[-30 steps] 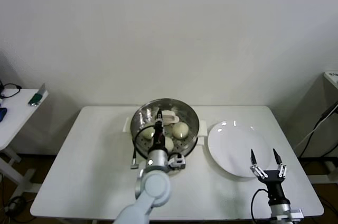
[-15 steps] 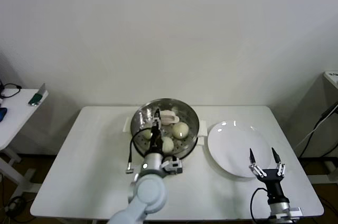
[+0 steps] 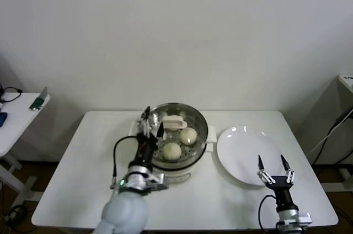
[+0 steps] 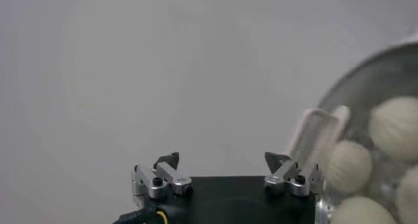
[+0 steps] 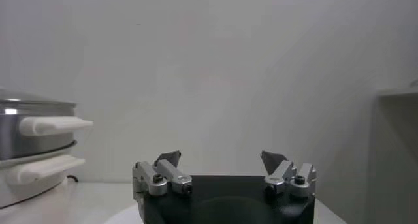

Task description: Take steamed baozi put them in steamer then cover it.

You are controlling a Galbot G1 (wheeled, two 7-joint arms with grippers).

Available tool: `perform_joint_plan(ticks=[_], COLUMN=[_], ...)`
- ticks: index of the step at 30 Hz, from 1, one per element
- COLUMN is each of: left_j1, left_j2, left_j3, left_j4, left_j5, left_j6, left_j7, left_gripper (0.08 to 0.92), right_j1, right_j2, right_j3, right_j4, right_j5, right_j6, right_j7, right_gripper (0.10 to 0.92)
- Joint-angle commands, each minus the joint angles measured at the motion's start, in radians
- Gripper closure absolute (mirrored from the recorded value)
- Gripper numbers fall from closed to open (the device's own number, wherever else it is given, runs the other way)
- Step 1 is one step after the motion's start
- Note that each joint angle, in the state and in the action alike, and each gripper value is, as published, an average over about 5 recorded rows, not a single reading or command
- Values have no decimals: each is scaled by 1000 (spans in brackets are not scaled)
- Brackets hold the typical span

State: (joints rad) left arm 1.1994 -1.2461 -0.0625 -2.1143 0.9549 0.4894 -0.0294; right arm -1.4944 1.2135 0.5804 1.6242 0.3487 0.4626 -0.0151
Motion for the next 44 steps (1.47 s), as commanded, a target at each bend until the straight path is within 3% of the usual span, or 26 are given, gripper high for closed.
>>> perform_joint_plan(ticks=[1, 6, 10, 15, 22, 44], left_j1=[272, 411, 485, 479, 442, 455], left_j2=[-50, 12, 57, 19, -17, -30], left_j3=[-539, -709, -682, -599, -578, -573], left_j4=[-69, 49, 162, 284, 347, 317], left_j5=[-844, -1198, -1281, -1270, -1255, -1250], left_j6=[-437, -613, -761, -876, -891, -881], left_j7=[-226, -130, -83, -39, -27, -2], left_gripper=[178, 177, 177, 177, 177, 177], right_j1=[6, 1, 5, 14, 16, 14], right_j2=[-43, -43, -42, -42, -47, -46], right_j3=[-62, -67, -70, -79, -97, -102], right_j4=[15, 7, -13, -33, -40, -35], right_j5=[-22, -29, -28, -24, -5, 10], right_j6=[-22, -18, -3, 24, 17, 14], right_j7=[93, 92, 91, 86, 87, 89], right_gripper=[203, 203, 203, 203, 203, 203])
